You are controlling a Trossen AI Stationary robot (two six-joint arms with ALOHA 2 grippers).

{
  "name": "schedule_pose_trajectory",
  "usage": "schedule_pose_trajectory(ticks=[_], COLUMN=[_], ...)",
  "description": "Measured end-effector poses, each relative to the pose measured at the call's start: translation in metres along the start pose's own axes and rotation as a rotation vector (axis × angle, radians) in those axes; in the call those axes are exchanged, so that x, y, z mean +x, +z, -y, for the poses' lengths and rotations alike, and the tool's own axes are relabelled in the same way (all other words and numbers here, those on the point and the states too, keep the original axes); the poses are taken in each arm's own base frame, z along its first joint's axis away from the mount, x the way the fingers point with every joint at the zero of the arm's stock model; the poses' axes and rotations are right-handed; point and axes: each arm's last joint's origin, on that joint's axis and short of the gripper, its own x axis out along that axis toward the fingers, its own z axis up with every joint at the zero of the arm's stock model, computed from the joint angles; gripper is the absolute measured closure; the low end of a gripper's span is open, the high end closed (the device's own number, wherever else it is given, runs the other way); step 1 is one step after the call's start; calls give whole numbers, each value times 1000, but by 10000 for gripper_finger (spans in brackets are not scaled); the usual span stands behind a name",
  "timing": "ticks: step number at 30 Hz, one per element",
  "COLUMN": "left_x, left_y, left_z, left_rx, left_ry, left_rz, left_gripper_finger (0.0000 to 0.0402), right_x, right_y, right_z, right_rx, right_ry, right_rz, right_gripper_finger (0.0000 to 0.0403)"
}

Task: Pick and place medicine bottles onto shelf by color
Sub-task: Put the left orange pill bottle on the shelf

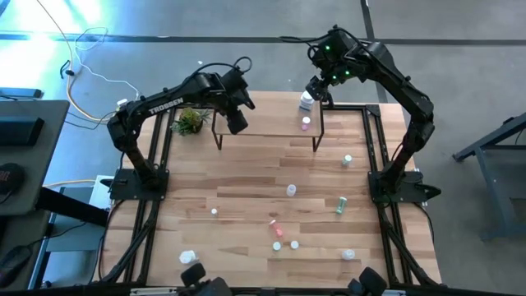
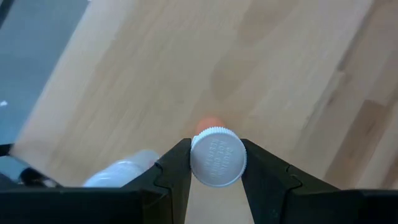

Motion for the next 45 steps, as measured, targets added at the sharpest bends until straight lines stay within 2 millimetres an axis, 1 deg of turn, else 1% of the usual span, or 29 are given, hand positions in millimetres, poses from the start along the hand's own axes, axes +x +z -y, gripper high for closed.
schedule_pose_trajectory(ticks=[18, 31, 34, 39, 45], left_x=[0, 0, 0, 0, -1], left_y=[-1, 0, 0, 0, 0], left_z=[0, -1, -2, -1, 1], left_rx=[18, 43, 43, 44, 67], left_ry=[10, 34, 53, 45, 35], left_rz=[-6, -2, -4, -2, -1], left_gripper_finger=[284, 239, 227, 213, 211], right_x=[0, 0, 0, -2, -8], right_y=[0, 0, -2, -11, -18], right_z=[0, 0, -4, -16, -34], right_rx=[0, 2, -2, -26, -33], right_ry=[0, 0, 7, 28, 53], right_rz=[0, -2, -19, -106, -157], right_gripper_finger=[163, 163, 163, 163, 163])
